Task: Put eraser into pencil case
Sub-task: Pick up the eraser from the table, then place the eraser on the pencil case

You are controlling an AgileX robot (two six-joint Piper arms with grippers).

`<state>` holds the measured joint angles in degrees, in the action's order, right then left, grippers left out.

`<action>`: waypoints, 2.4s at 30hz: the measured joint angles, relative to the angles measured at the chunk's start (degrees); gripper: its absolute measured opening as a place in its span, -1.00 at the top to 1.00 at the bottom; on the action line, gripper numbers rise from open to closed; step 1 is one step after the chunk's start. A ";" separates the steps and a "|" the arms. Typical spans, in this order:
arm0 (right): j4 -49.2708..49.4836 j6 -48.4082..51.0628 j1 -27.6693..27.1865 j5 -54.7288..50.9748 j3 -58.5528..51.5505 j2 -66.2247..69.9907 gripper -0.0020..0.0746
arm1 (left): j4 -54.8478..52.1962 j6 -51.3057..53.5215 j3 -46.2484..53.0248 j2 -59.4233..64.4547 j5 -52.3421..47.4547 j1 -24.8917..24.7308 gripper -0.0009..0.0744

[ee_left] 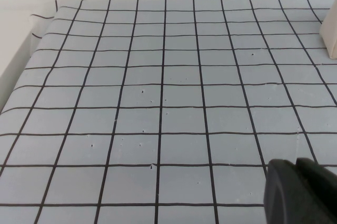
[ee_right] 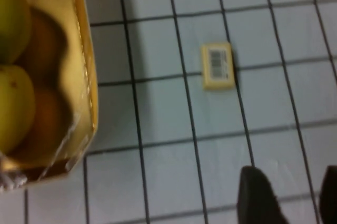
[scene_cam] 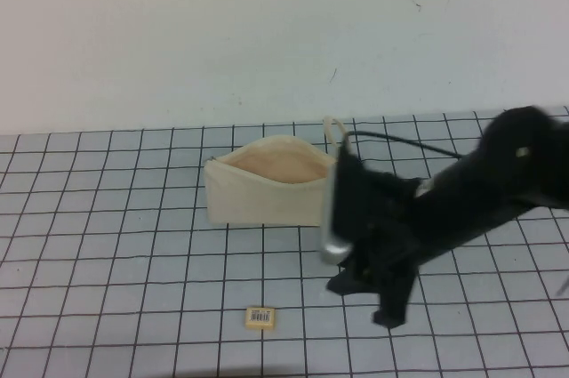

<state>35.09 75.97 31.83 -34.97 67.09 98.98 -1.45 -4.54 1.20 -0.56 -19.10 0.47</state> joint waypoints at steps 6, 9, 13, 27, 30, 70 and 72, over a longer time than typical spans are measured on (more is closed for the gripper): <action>1.81 3.39 3.66 4.33 3.48 6.77 0.05 | 0.00 0.00 0.00 0.00 0.00 0.00 0.98; 7.13 11.69 4.40 5.42 3.75 9.20 0.01 | 0.00 0.00 0.00 0.00 0.00 0.00 0.98; 16.27 23.03 5.05 5.44 3.84 11.44 -0.11 | 0.00 0.00 0.00 0.00 0.00 0.00 0.98; 35.07 38.83 5.28 7.18 3.84 18.94 -0.15 | 0.00 0.00 0.00 0.00 0.00 0.00 0.98; 35.44 40.45 5.39 7.38 3.87 19.70 -0.15 | 0.00 0.00 0.00 0.00 0.00 0.00 0.98; 42.84 42.75 5.61 24.58 12.57 11.05 0.43 | 0.00 -0.15 0.00 0.00 0.00 0.00 0.98; 44.64 42.75 5.61 31.24 13.17 10.94 0.43 | 0.00 -0.15 0.00 0.00 0.00 0.00 0.98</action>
<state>79.73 118.71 37.44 -3.73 80.26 109.92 -1.45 -4.69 1.20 -0.56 -19.10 0.47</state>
